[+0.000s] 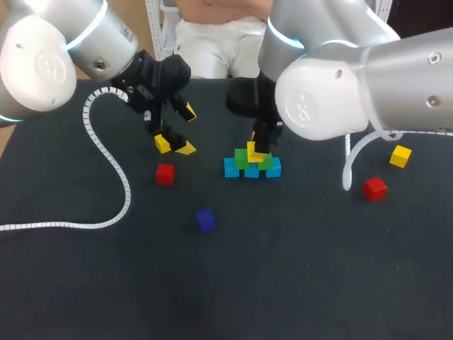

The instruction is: Place the blue cubes, place green cubes on the blue cubes, place the yellow cubes on the green cubes, then place the red cubes on the yellow cubes, and place purple cube on the red cubes.

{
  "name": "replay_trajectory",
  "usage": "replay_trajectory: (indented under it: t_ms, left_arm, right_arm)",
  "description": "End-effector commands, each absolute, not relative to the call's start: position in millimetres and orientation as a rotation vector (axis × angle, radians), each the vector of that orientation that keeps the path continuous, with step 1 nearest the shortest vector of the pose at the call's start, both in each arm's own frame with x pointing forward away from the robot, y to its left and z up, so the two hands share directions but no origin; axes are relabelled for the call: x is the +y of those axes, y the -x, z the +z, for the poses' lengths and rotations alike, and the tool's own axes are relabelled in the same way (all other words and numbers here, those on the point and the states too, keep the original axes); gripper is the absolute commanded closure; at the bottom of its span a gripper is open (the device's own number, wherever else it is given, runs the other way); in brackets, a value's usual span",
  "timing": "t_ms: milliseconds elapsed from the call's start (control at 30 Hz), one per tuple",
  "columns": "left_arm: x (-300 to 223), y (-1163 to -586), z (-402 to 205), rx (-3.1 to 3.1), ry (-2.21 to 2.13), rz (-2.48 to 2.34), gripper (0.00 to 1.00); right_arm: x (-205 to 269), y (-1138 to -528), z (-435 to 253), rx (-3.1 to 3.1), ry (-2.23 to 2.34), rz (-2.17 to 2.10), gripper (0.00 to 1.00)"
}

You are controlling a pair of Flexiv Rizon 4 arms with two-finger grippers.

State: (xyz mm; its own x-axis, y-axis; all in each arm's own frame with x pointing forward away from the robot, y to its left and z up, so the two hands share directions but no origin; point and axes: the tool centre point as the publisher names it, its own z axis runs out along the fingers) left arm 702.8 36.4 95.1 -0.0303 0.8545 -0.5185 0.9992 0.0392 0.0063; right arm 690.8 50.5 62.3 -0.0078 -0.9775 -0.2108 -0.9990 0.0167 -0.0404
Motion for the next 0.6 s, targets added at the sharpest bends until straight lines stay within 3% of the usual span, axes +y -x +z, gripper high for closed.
replay_trajectory:
  t_ms: [33, 600]
  left_arm:
    - [36.4, -703.5, 95.5, 1.945, -1.874, -0.516, 0.00]
    - [36.4, -703.5, 95.5, 1.945, -1.874, -0.516, 0.00]
  right_arm:
    - [50.8, -694.1, 62.5, 2.100, 2.077, 0.180, 0.93]
    - [53.2, -700.5, 61.3, 2.101, 2.081, 0.157, 0.88]
